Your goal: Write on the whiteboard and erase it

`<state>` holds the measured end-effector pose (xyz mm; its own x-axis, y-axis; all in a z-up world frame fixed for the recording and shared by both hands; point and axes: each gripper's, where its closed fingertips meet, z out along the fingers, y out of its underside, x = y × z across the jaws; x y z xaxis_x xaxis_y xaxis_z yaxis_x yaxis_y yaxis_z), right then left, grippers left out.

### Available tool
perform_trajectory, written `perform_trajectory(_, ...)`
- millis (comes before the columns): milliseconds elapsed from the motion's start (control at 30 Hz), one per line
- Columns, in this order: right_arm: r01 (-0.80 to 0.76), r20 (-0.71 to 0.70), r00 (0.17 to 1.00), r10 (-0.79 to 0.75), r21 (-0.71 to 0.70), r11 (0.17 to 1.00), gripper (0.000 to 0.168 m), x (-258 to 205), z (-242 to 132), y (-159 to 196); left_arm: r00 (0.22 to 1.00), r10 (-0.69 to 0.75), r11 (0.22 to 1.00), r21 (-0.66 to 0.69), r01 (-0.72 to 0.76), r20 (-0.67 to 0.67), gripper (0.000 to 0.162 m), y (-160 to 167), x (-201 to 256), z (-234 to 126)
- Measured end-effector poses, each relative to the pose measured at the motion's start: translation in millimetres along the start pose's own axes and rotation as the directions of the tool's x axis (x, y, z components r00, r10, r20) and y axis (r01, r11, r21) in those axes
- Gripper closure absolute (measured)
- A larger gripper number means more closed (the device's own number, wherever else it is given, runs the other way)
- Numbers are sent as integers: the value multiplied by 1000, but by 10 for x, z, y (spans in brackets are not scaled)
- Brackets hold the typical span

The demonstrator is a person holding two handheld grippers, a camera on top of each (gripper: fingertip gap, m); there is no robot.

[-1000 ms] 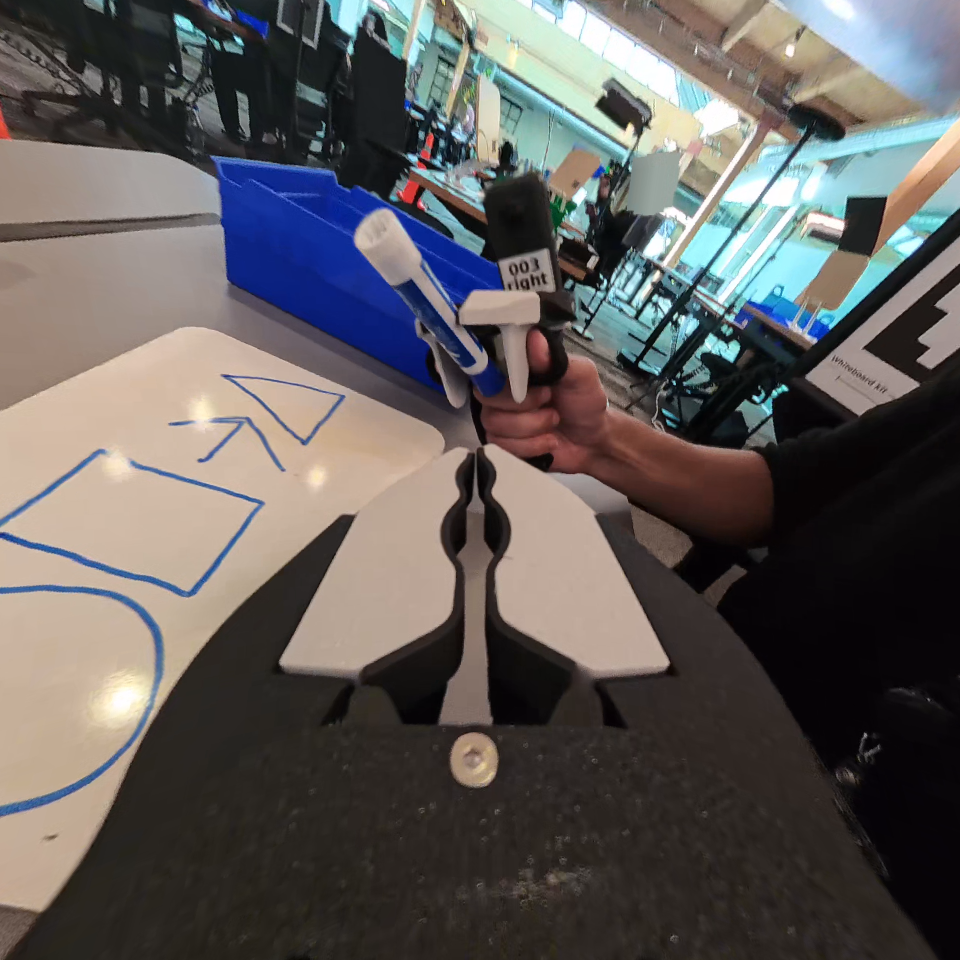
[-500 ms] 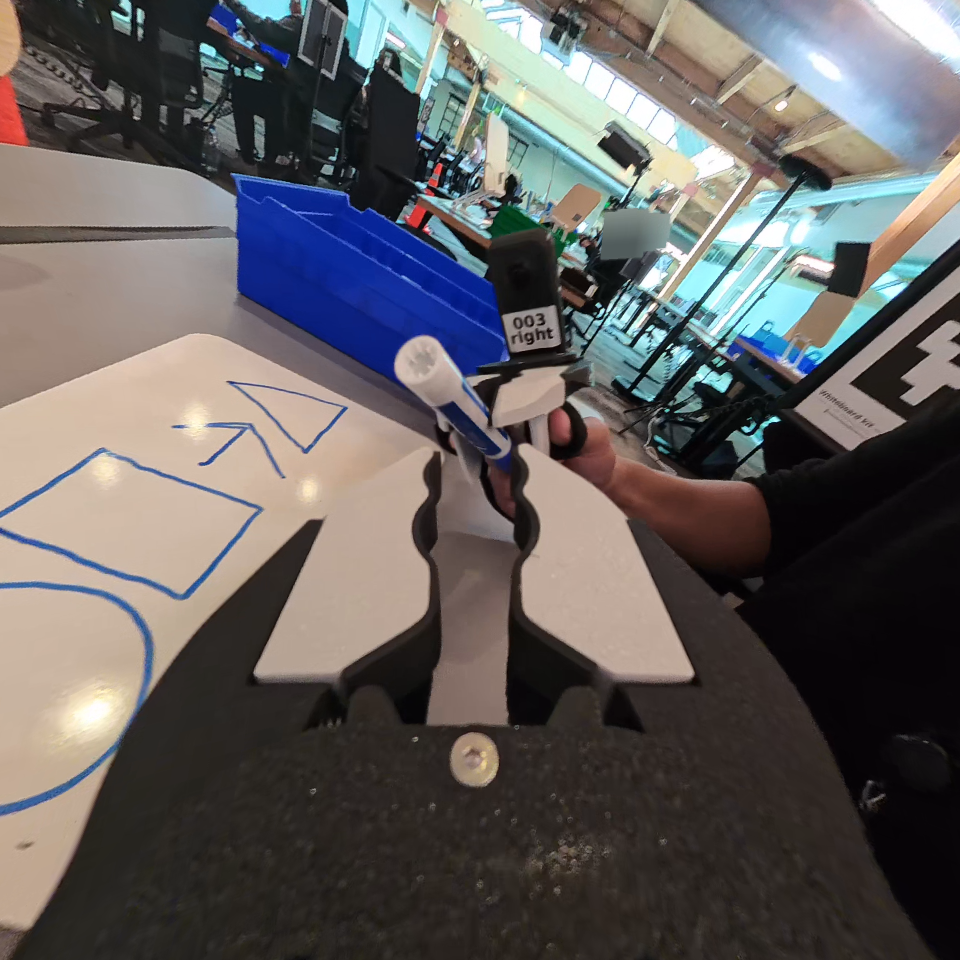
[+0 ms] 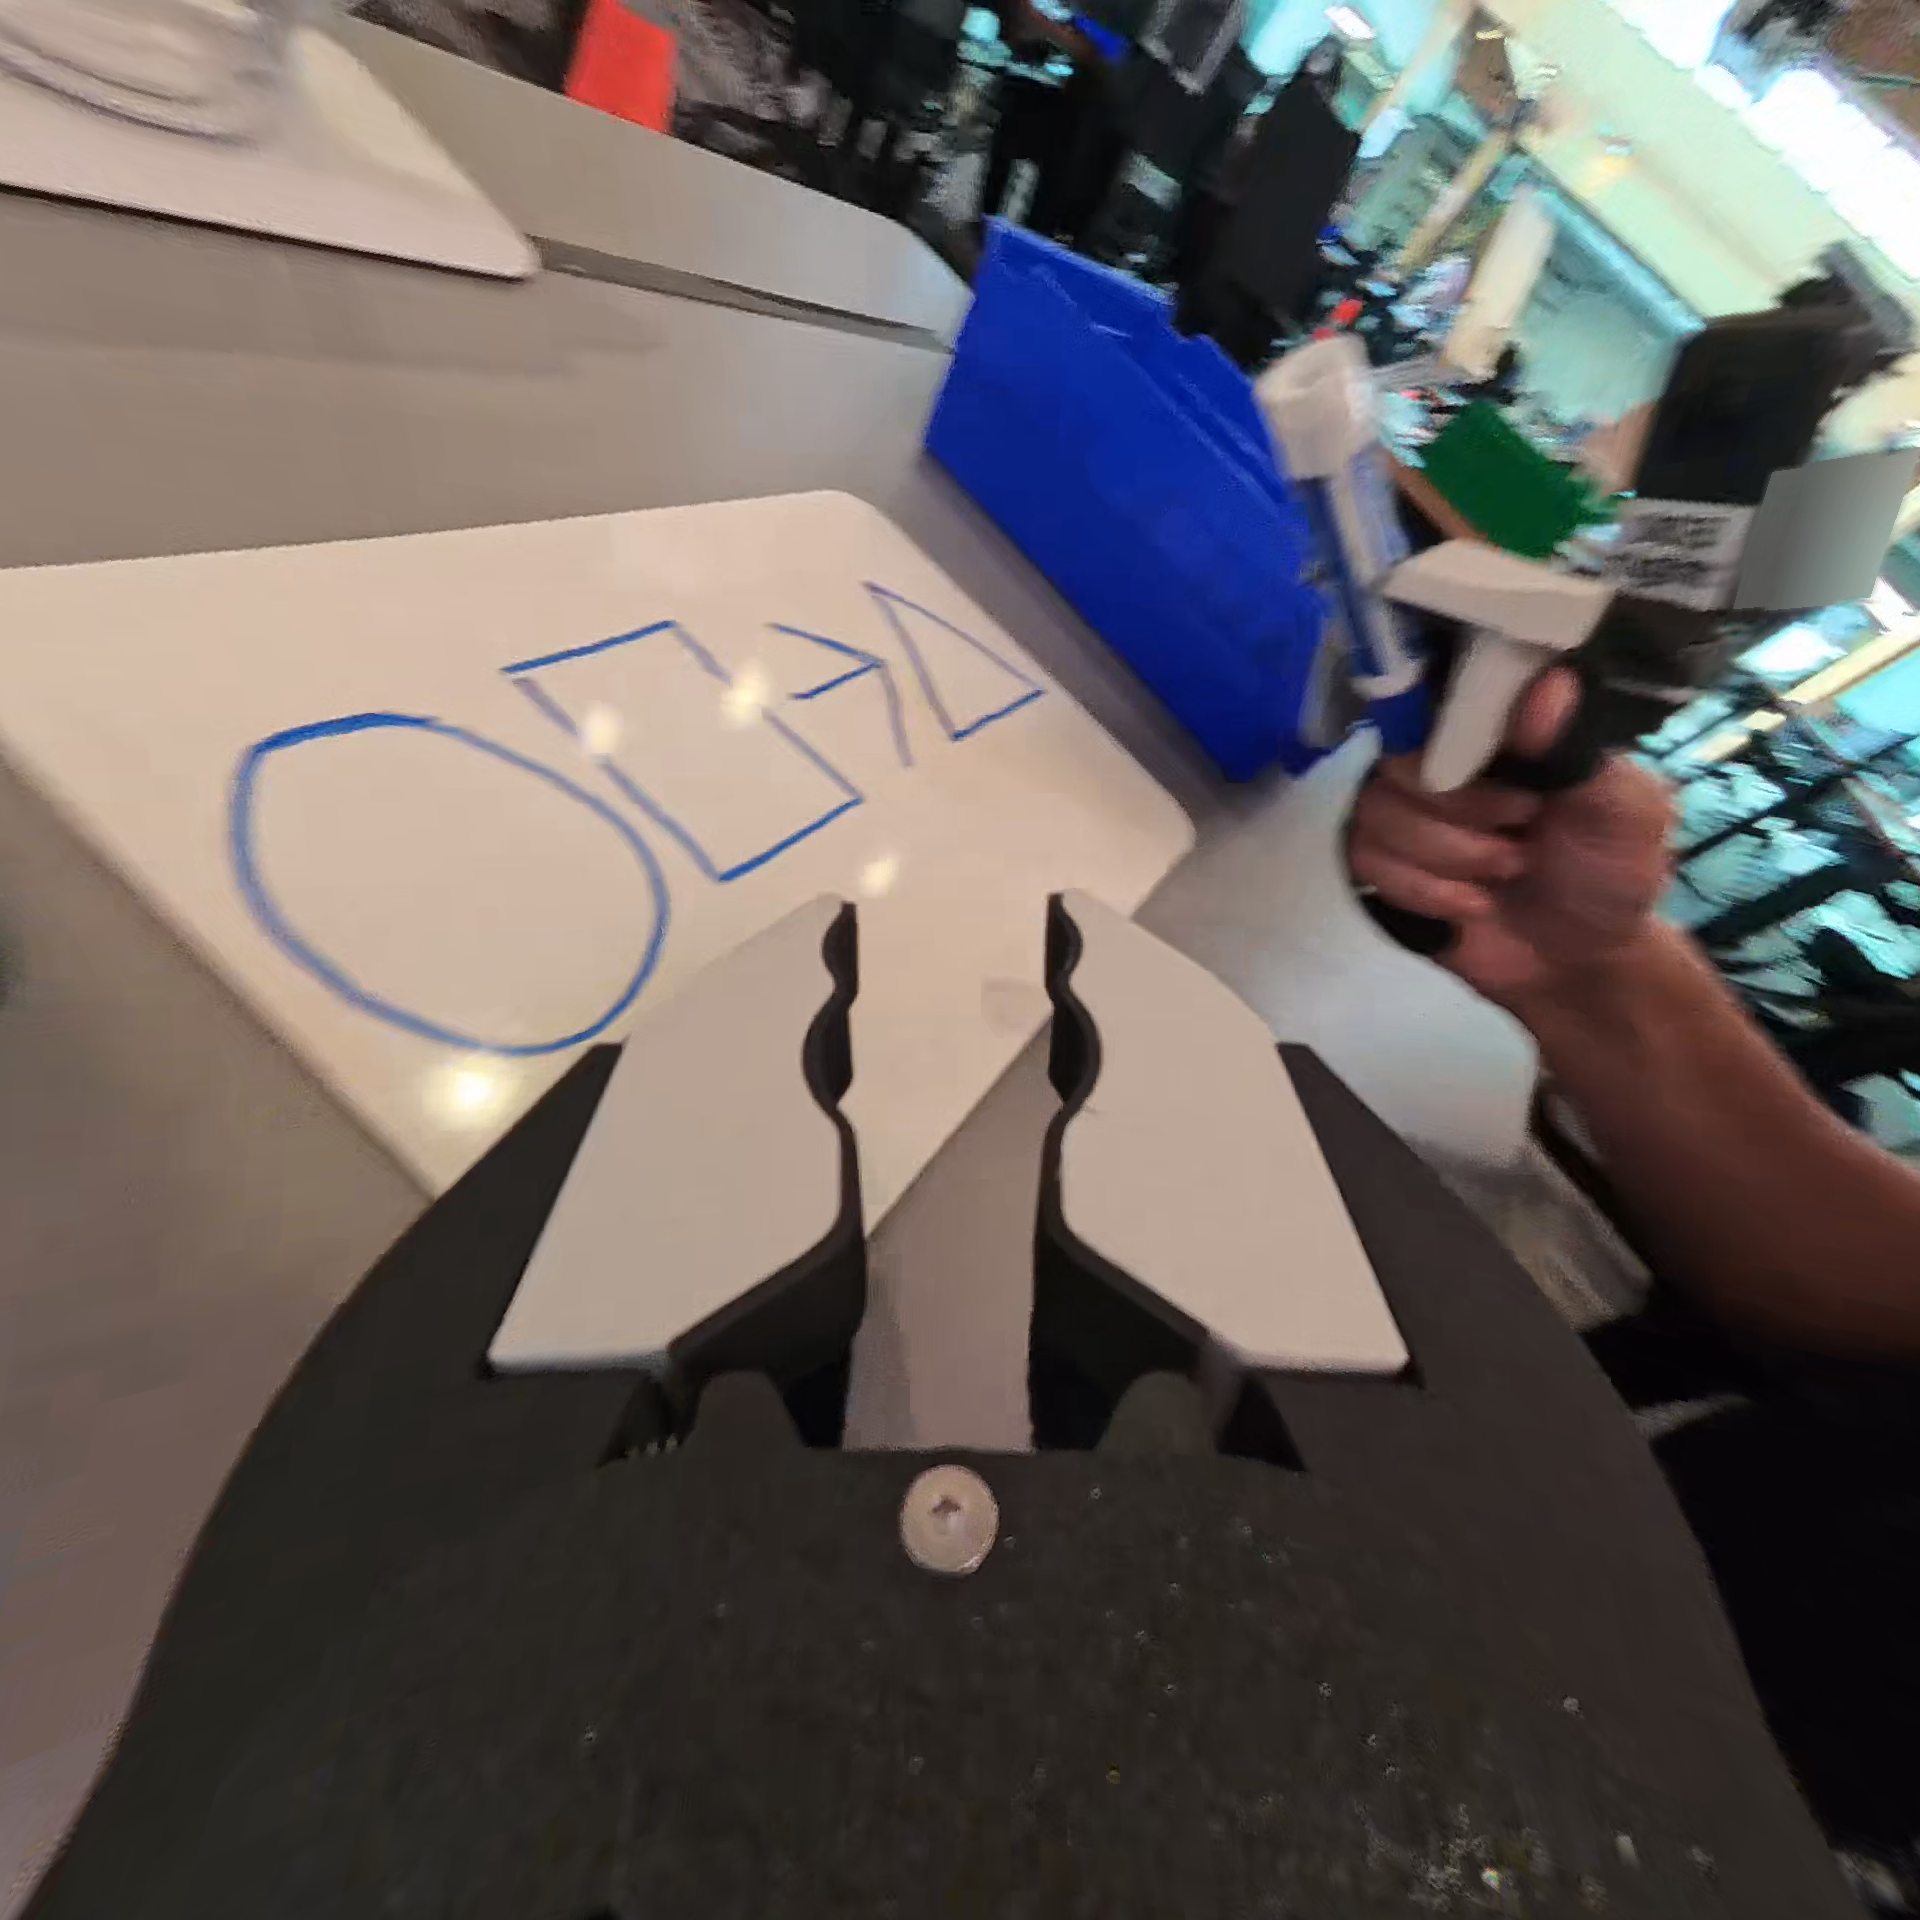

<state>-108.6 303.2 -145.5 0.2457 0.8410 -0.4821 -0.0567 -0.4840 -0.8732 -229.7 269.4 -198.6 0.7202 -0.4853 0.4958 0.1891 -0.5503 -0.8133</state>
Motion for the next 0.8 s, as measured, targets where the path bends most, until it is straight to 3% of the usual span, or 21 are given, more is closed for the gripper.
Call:
perform_trajectory(67, 37, -113, 993, -40, -20, 999, 151, 91, -232, -155, 995, -8, 1000, 2, 8, 96, 127, 13, -149, -81)
perform_trajectory(133, 113, -369, 921, -125, -52, 992, 151, 451, -725, -488, 993, -25, 999, 29, 22, 111, 127, -6, -189, -146)
perform_trajectory(200, 120, -640, 748, -176, -130, 984, 151, 996, -1372, -800, 992, -25, 999, 30, 22, 120, 128, 9, -229, -163)
perform_trajectory(267, -63, -780, 601, -175, -264, 962, 151, 1598, -1798, -714, 989, -2, 1000, -11, 4, 147, 128, 78, -293, -138)
perform_trajectory(433, -344, -826, 549, -130, -365, 865, 150, 2415, -1719, -233, 979, 21, 999, -38, -14, 201, 127, 97, -364, -80)
perform_trajectory(667, -436, -878, 453, -153, -368, 821, 150, 2695, -1777, 18, 918, 64, 996, -83, -34, 391, 126, 172, -664, -206)
perform_trajectory(800, -438, -875, 466, -133, -359, 824, 132, 2712, -1795, 59, 906, -13, 998, -54, 39, 422, 125, 194, -774, -291)
